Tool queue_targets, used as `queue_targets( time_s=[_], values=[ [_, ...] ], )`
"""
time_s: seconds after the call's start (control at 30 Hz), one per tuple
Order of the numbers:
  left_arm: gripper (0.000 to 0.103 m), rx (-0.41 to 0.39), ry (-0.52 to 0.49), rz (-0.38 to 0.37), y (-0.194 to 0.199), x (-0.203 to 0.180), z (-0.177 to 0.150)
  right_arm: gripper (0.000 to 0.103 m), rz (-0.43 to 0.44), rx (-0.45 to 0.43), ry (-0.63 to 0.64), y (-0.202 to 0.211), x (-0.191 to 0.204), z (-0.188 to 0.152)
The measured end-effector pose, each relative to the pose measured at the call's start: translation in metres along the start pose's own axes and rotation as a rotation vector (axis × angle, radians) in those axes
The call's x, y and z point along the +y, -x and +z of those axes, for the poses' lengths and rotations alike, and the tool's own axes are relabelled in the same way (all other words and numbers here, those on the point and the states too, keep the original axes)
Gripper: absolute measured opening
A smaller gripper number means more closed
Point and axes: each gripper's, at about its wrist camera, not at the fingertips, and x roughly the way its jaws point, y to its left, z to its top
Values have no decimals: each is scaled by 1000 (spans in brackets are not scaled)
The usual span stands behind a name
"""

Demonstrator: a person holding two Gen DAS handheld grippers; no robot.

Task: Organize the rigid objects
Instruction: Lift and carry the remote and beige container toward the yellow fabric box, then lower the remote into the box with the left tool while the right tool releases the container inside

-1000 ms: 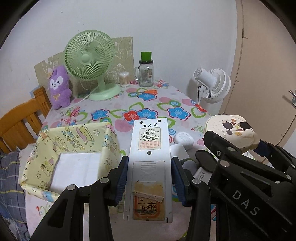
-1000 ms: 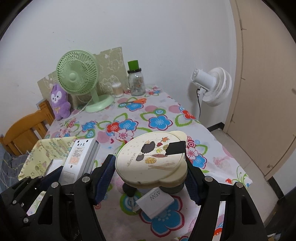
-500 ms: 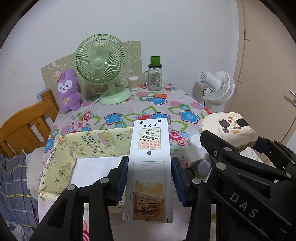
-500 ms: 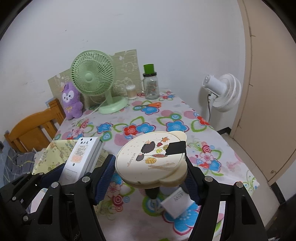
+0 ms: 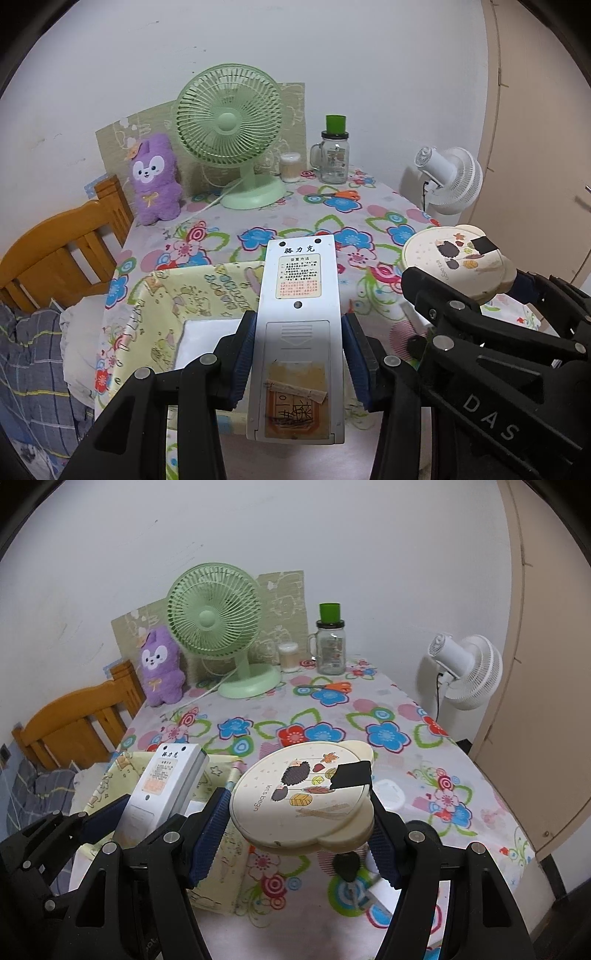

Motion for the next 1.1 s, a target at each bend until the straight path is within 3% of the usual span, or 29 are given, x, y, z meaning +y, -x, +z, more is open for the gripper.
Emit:
queue_targets(
  time_s=[0.67,1.1],
  values=[
    [47,20,11,50,-25,53,-1,72,55,34,68,-36,59,11],
    [47,78,23,70,-55,78,-7,72,108,74,123,-66,92,9]
  ],
)
